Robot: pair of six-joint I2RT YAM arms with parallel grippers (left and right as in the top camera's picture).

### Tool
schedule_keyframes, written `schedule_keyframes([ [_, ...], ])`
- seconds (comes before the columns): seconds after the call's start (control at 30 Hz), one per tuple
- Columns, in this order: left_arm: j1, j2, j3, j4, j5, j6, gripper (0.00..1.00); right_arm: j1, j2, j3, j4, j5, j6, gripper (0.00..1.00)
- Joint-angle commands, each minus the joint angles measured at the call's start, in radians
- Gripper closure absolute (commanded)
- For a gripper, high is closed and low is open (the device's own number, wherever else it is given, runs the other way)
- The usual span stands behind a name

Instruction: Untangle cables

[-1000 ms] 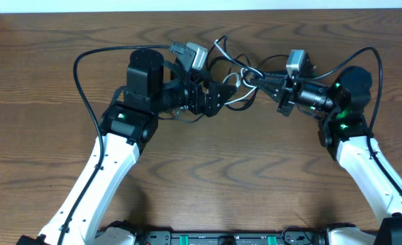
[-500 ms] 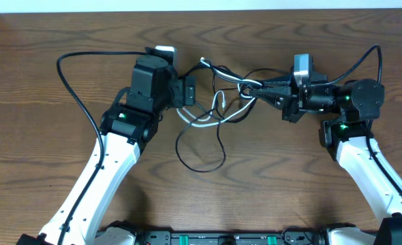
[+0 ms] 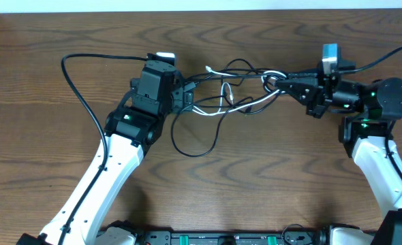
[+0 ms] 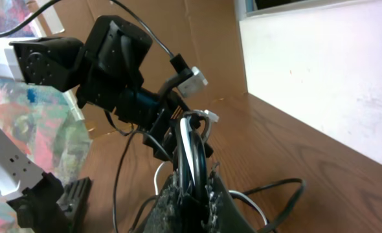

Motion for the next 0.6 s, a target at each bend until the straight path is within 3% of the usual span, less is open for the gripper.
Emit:
schedule_keyframes([
  [0.0, 0.048, 0.006, 0.005, -0.031, -0.086, -0.009, 0.02, -0.093, -0.014, 0.010, 0.017, 0.046, 0.041, 0.99],
  [0.23, 0.048, 0.006, 0.005, -0.024, 0.167, 0.003, 0.02, -0.101, -0.014, 0.010, 0.013, 0.046, 0.041, 0.98],
  [0.43, 0.048, 0.006, 0.005, 0.021, 0.541, 0.142, 0.02, -0.101, -0.014, 0.010, 0.013, 0.045, 0.041, 0.99],
  [0.57, 0.048, 0.006, 0.005, 0.045, 0.716, 0.225, 0.02, -0.101, -0.014, 0.010, 0.013, 0.045, 0.042, 0.99],
])
